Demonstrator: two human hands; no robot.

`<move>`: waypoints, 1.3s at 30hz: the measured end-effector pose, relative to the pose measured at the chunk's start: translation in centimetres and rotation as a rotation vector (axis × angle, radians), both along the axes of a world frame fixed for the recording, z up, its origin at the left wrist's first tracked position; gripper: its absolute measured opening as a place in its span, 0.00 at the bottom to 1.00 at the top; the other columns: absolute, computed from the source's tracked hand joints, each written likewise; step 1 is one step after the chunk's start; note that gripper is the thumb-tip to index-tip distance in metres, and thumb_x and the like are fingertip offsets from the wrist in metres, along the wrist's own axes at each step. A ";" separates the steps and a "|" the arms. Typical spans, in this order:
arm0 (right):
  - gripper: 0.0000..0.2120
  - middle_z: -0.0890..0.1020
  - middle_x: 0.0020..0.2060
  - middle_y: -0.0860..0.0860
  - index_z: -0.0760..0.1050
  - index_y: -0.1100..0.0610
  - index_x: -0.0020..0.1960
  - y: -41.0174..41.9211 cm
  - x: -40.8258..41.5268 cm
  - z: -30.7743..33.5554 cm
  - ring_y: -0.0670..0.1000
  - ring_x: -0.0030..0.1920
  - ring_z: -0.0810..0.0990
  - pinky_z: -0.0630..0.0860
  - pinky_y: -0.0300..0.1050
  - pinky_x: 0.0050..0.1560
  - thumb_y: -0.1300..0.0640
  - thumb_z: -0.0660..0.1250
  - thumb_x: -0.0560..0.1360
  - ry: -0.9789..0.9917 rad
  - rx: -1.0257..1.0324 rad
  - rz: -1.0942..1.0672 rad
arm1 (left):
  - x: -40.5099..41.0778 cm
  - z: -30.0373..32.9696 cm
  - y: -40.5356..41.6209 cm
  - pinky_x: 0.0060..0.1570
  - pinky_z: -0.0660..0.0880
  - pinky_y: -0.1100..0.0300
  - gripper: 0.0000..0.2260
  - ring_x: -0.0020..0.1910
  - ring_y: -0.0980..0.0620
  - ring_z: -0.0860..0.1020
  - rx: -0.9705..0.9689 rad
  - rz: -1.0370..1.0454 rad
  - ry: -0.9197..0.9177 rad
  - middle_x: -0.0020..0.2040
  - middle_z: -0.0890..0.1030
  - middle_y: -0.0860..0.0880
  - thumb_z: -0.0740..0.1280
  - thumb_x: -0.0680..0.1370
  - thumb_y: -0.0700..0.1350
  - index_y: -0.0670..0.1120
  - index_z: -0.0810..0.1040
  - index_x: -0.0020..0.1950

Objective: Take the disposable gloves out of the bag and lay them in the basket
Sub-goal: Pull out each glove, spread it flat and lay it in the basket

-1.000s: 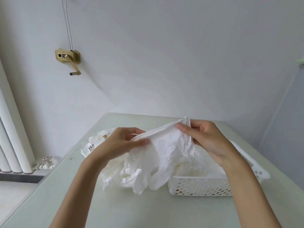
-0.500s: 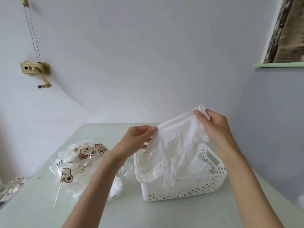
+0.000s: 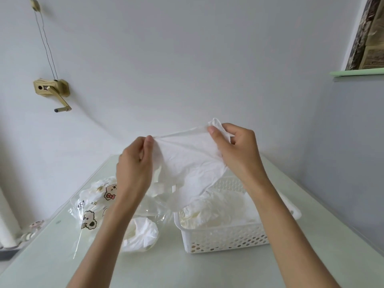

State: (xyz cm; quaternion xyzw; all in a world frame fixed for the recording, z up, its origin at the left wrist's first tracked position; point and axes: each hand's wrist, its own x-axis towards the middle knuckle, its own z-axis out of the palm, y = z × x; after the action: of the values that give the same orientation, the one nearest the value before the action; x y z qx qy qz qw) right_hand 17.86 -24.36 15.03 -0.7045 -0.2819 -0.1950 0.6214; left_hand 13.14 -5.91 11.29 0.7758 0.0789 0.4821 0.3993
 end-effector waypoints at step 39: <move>0.41 0.52 0.75 0.55 0.51 0.45 0.77 -8.1 8.2 -8.7 0.47 0.39 0.77 0.77 0.43 0.47 0.55 0.72 0.73 0.563 -1.448 -0.055 | 7.4 -7.5 -6.1 0.75 0.39 0.53 0.48 0.76 0.54 0.36 0.957 -0.454 1.395 0.77 0.34 0.52 0.56 0.73 0.71 0.47 0.31 0.76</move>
State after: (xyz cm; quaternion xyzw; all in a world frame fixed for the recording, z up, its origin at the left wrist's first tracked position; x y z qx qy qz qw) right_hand 26.09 -32.48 6.37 -0.9647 -0.1531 0.2087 0.0493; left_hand 20.57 -12.03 3.76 0.9750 -0.0620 -0.2122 -0.0220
